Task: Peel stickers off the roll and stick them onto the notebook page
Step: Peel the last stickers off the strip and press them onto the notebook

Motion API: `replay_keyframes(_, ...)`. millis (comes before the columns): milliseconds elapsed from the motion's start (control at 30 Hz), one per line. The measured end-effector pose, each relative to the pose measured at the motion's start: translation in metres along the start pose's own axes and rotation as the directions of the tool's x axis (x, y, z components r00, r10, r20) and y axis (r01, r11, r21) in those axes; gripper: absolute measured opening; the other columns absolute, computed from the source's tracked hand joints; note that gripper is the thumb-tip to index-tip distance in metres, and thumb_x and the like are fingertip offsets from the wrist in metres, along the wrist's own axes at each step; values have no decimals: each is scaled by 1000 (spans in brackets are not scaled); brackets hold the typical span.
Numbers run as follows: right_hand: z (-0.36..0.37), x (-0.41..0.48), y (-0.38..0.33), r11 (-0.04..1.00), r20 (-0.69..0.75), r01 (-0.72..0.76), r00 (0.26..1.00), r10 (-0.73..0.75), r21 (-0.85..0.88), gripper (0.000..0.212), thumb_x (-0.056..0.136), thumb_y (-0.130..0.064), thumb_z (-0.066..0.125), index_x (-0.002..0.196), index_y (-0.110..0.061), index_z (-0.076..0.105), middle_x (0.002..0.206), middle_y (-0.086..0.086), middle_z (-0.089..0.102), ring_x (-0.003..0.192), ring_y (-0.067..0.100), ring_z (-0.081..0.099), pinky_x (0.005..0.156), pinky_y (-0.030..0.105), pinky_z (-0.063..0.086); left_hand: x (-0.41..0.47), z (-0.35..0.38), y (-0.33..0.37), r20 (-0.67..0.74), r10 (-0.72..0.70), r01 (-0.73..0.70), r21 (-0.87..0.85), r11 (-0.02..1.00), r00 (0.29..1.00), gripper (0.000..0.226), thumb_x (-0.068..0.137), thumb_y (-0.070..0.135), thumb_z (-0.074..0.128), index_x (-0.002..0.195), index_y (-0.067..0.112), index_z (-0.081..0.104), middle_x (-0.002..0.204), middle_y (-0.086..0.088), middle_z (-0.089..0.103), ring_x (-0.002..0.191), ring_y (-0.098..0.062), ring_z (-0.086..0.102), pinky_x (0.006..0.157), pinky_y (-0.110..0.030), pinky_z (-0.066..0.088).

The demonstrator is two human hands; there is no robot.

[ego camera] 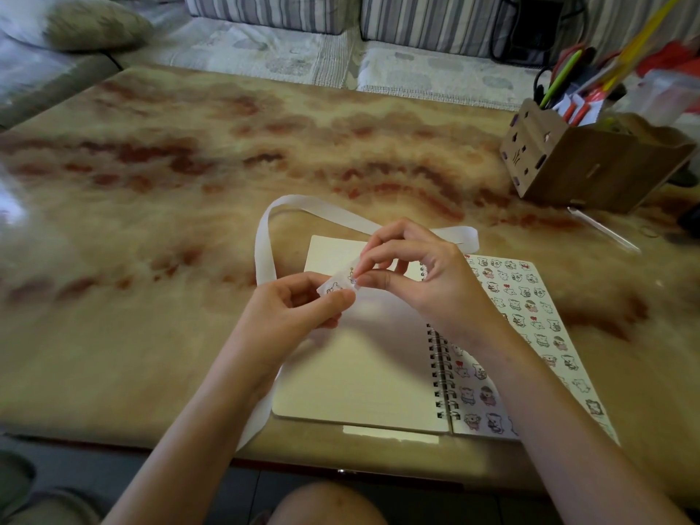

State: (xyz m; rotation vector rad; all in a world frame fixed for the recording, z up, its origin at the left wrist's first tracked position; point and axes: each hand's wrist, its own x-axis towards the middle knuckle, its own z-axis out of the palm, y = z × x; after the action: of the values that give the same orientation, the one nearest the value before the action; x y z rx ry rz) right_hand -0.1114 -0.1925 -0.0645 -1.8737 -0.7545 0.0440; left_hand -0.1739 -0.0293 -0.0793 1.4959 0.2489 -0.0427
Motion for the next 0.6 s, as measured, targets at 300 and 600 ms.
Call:
replay_keyframes(300,-1,0,-1,1000,-9,-13,1000,13,-8,5,76,-11,76,80,-15,75,93,1,60,86,15,55,71,22,40,0,-1,-1,-10,11,-11,92,996,1000,10,77,19,73,81,10,73,63,0,63,61,-7,57,69,-20,47)
replay_keyframes(600,-5,-1,-5,999,31,-37,999,36,22,7,76,-15,76,81,-18,74,92,-1,56,76,9,46,75,21,40,-1,-1,2,10,-3,2,27,1000,1000,19,70,24,74,81,9,74,65,0,64,61,-6,59,63,-15,51)
